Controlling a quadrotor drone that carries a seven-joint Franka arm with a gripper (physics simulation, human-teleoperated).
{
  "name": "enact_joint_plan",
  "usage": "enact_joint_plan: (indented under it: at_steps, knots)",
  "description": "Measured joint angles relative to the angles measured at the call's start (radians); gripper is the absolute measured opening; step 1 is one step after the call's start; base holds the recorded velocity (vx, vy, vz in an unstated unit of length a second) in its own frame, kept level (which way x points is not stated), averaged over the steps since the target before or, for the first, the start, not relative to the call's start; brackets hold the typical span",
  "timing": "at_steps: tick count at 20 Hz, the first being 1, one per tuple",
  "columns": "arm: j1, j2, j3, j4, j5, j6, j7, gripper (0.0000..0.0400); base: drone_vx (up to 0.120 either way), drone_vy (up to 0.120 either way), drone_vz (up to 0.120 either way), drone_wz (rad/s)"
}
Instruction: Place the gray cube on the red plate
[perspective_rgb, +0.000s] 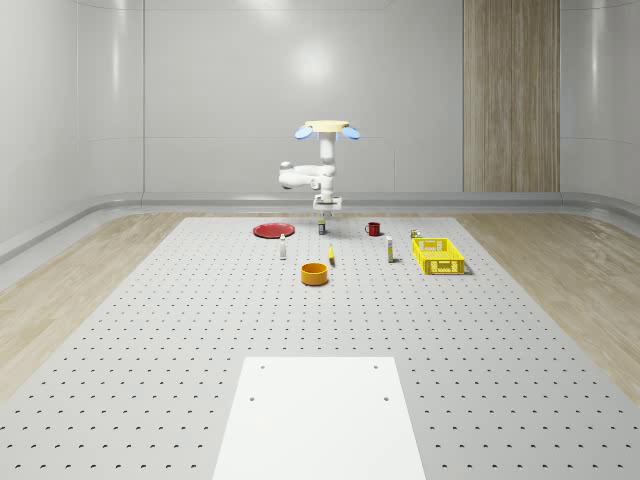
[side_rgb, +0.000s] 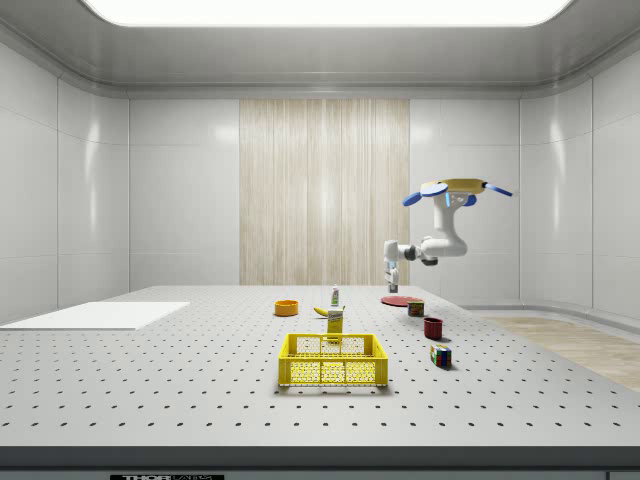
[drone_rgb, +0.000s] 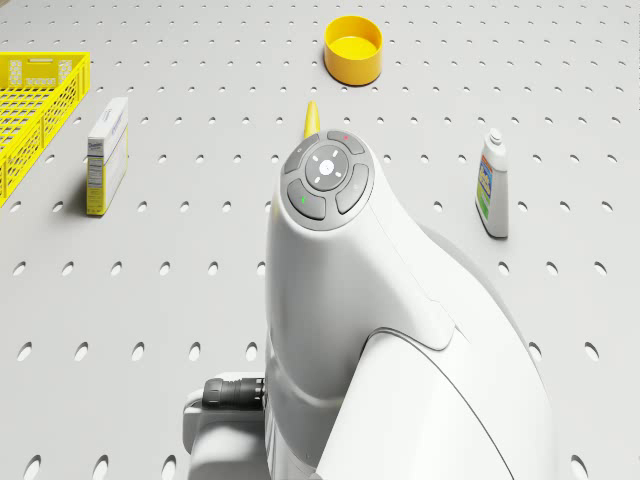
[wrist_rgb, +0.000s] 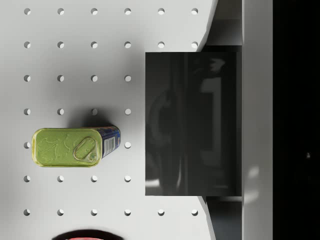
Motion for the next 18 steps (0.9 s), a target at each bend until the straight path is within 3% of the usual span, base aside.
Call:
enact_joint_plan:
  at_steps: [8,18]
  knots:
    - [-0.002,-0.02,0.002,0.001,0.008,0.018,0.002,0.025,0.0,-0.12,0.0,0.0]
    - [-0.005,-0.041,0.004,0.001,0.016,0.038,0.004,0.025,-0.12,-0.12,0.0,0.0]
